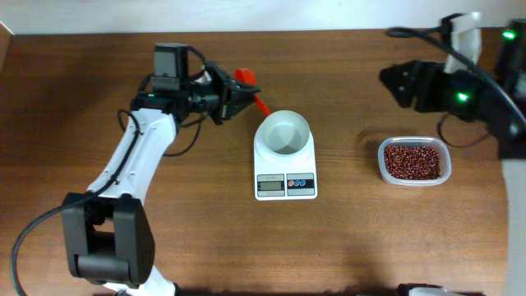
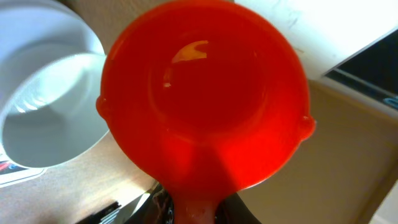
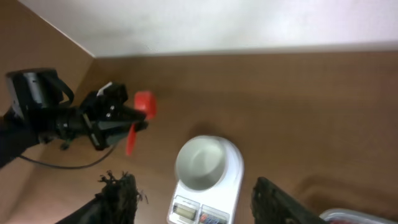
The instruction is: Scoop item into bowl and weigh 50g on scale
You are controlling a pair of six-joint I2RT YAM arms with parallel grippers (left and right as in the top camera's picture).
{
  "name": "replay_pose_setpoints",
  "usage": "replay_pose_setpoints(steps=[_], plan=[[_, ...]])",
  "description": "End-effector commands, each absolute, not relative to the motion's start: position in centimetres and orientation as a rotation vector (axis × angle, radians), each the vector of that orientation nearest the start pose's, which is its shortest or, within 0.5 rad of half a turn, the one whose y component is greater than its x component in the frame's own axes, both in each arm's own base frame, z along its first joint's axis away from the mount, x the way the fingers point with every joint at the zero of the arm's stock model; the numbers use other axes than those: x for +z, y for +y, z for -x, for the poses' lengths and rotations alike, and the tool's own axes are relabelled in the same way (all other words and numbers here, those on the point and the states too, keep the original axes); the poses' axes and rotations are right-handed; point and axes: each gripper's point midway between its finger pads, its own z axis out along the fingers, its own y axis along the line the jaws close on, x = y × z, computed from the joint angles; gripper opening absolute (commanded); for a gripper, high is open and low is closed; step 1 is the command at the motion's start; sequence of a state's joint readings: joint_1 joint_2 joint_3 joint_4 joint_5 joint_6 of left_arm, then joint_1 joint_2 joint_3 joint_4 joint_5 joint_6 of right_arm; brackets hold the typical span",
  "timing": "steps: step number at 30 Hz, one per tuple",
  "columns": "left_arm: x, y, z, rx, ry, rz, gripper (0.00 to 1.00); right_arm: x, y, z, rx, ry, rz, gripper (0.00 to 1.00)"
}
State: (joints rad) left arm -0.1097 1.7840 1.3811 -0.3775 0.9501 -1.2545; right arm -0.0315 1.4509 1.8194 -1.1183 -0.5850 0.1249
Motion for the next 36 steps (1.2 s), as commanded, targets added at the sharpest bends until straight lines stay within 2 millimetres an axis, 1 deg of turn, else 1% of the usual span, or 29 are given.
replay_pose_setpoints(steps=[1,2,4,5,6,7,9,10,11,12,13,15,17,19,21,22,26,28,29,30,32,33,34,35,36], plan=[[21.1,-20.7,-42.4,-1.688,2.483,1.009,0.00,34.9,12.8,-36.1,0.809,2.356,0.196,0.69],[21.1,-21.0,-42.2,-1.704,2.488,1.044,0.00,34.1,14.1,-36.2,0.808,2.384,0.229,0.70],[21.5,-22.0,-41.4,-1.775,2.511,1.129,0.00,31.8,17.3,-36.3,0.820,2.448,0.313,0.71],[21.7,-22.2,-41.2,-1.801,2.517,1.147,0.00,31.1,18.8,-36.3,0.836,2.462,0.356,0.71],[21.9,-22.3,-41.0,-1.824,2.522,1.163,0.00,30.6,19.9,-36.3,0.847,2.467,0.388,0.71],[22.0,-22.4,-40.8,-1.849,2.526,1.202,0.00,29.9,21.7,-36.4,0.855,2.467,0.440,0.71],[22.2,-22.5,-40.6,-1.877,2.528,1.261,0.00,29.0,24.2,-36.5,0.851,2.457,0.511,0.71],[22.3,-22.6,-40.5,-1.887,2.530,1.273,0.01,28.2,25.1,-36.9,0.792,2.461,0.520,0.70],[22.4,-22.7,-40.3,-1.906,2.534,1.294,0.00,28.0,25.3,-37.2,0.756,2.462,0.508,0.70],[22.8,-22.9,-39.9,-1.955,2.547,1.337,0.00,27.4,25.5,-37.9,0.673,2.470,0.461,0.70],[23.5,-23.2,-39.9,-2.001,2.542,1.310,0.00,27.0,25.8,-38.3,0.630,2.476,0.414,0.70],[24.4,-23.3,-40.5,-2.034,2.509,1.213,0.00,26.6,26.8,-38.1,0.645,2.488,0.398,0.65],[25.1,-23.5,-40.6,-2.078,2.495,1.217,0.00,26.1,27.1,-38.1,0.626,2.495,0.403,0.55],[25.3,-23.5,-40.6,-2.089,2.494,1.215,0.00,26.1,27.0,-38.5,0.612,2.486,0.387,0.54],[25.4,-23.6,-40.3,-2.105,2.503,1.203,0.00,26.2,26.1,-39.6,0.550,2.484,0.265,0.51],[25.5,-23.6,-40.2,-2.111,2.507,1.198,0.00,26.1,25.9,-39.7,0.545,2.488,0.235,0.49],[25.6,-23.7,-40.1,-2.122,2.513,1.190,0.00,26.6,26.3,-40.3,0.566,2.457,0.217,0.36],[25.6,-23.7,-40.1,-2.122,2.514,1.190,0.00,26.7,26.4,-40.4,0.572,2.454,0.218,0.26],[25.5,-23.7,-40.1,-2.122,2.514,1.190,0.00,26.6,26.4,-40.3,0.571,2.459,0.220,0.18],[25.5,-23.7,-40.1,-2.122,2.514,1.190,0.00,26.5,26.4,-40.2,0.574,2.463,0.222,0.14],[25.5,-23.7,-40.1,-2.122,2.513,1.191,0.00,26.5,26.4,-40.2,0.573,2.463,0.222,0.08],[25.5,-23.7,-40.1,-2.121,2.513,1.191,0.06,26.5,26.4,-40.2,0.572,2.463,0.222,0.04],[25.5,-23.7,-40.1,-2.120,2.512,1.191,0.26,26.5,26.3,-40.2,0.571,2.462,0.221,0.04],[25.5,-23.7,-40.2,-2.114,2.509,1.195,0.56,26.5,26.3,-40.2,0.570,2.462,0.221,0.04],[25.5,-23.7,-40.2,-2.113,2.509,1.188,0.75,26.5,26.3,-40.2,0.568,2.462,0.220,0.04]])
